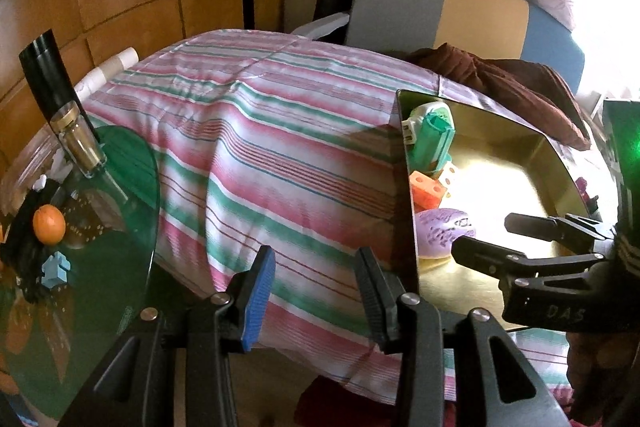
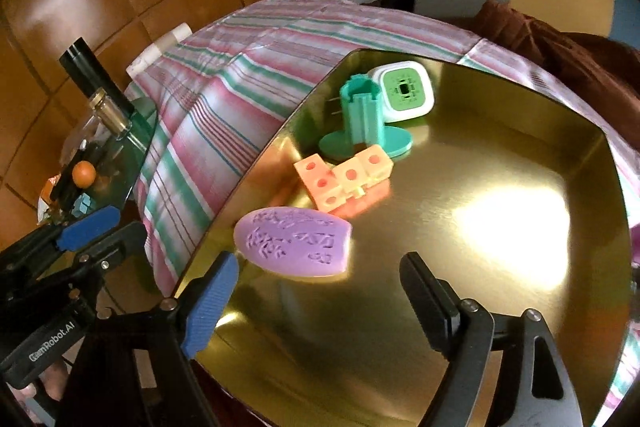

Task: Organize rigid objects
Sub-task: 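Lower the purple egg into the tray and open the right gripper, then move both grippers away from the tray toward the remaining toys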

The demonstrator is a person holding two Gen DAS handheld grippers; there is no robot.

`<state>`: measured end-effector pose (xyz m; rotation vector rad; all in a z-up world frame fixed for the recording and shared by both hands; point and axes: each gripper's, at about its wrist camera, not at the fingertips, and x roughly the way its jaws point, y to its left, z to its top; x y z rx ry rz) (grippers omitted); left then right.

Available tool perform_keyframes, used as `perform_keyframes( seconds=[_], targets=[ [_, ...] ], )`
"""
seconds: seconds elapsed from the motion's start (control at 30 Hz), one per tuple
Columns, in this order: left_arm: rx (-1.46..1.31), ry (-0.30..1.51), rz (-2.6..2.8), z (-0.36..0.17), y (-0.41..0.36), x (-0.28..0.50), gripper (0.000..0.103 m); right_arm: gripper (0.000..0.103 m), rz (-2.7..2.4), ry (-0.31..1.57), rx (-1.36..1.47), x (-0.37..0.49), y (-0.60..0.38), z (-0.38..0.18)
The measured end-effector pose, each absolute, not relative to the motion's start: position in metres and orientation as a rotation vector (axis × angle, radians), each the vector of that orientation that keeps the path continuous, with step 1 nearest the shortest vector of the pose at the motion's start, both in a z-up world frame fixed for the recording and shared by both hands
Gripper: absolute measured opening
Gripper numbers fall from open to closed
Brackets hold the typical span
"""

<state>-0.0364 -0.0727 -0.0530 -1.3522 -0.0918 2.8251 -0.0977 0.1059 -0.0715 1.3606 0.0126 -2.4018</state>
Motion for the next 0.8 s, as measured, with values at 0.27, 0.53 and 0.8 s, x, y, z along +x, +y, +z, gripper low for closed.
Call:
perform_keyframes(
  seconds=[0.27, 0.53, 0.8],
  targets=[
    [-1.312, -0.050, 2.819, -0.044, -0.061, -0.032, 0.042, 0.087, -2.483, -0.011, 1.302, -0.087, 0.126, -0.052],
    [-1.279, 0.003, 2.796, -0.037, -0.045, -0.030, 0.042, 0.089, -2.553, -0.018, 1.259, -0.075, 0.149, -0.038],
    [-1.243, 0.060, 2.762, -0.029, -0.023, -0.027, 0.042, 0.092, -2.625, -0.058, 1.237, -0.064, 0.190, -0.028]
  ],
)
